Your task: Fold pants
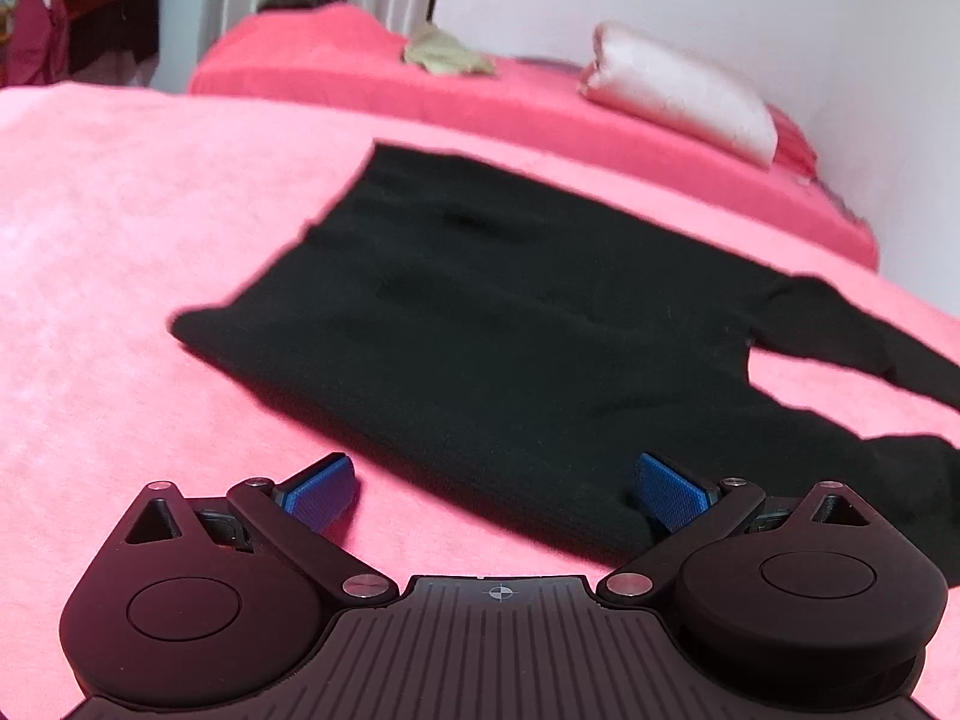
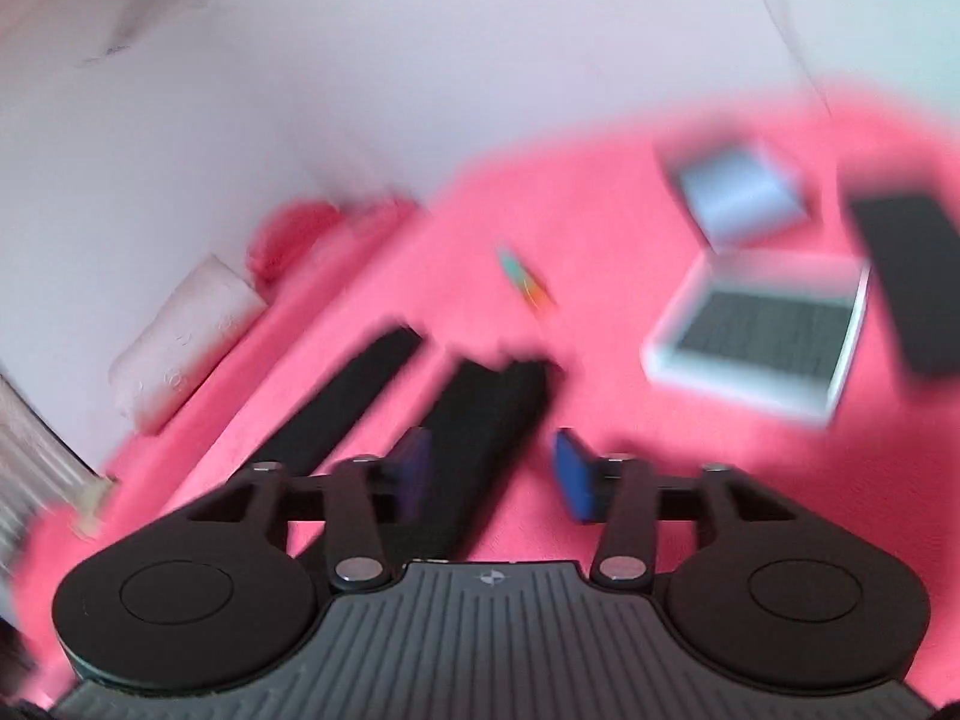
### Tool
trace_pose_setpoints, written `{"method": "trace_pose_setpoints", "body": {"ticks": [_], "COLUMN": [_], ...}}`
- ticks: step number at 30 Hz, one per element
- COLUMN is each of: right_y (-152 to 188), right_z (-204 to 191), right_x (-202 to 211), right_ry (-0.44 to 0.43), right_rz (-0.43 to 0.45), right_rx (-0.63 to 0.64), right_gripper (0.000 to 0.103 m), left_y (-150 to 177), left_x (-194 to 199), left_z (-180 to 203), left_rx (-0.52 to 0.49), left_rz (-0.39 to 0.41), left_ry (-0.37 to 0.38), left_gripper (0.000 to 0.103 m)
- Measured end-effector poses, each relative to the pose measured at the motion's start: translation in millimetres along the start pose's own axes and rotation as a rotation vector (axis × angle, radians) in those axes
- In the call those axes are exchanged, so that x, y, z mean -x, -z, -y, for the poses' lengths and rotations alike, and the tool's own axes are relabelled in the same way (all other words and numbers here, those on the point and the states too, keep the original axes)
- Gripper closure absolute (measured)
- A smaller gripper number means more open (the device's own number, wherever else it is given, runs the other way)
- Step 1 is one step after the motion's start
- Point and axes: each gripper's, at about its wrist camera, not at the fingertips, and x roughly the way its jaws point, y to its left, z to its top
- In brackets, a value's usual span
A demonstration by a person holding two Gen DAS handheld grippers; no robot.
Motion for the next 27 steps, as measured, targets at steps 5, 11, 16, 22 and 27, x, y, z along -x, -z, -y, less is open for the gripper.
{"method": "trace_pose_setpoints", "body": {"ticks": [5, 11, 16, 22, 27], "right_y": [69.0, 187.4, 260.1, 320.3, 329.2], "right_z": [-148.2, -308.5, -401.2, -458.0, -468.6], "right_x": [23.4, 50.0, 66.6, 34.2, 8.1], "right_ry": [-0.391, -0.819, -0.913, -0.812, -0.774], "right_rz": [-0.097, -0.182, -0.163, -0.08, -0.099], "right_rx": [0.604, 1.075, 1.27, 1.464, 1.442], "right_gripper": [0.032, 0.044, 0.053, 0.052, 0.093], "left_y": [-1.8, 6.3, 13.7, 16.5, 16.8], "left_x": [27.9, 60.5, 84.8, 98.7, 102.7], "left_z": [-26.9, -83.1, -118.4, -136.0, -136.8], "left_rx": [0.021, 0.116, 0.164, 0.196, 0.201], "left_rz": [0.048, 0.065, 0.087, 0.108, 0.118], "left_ry": [-0.117, -0.195, -0.233, -0.249, -0.246], "left_gripper": [0.0, 0.0, 0.0, 0.0, 0.0]}}
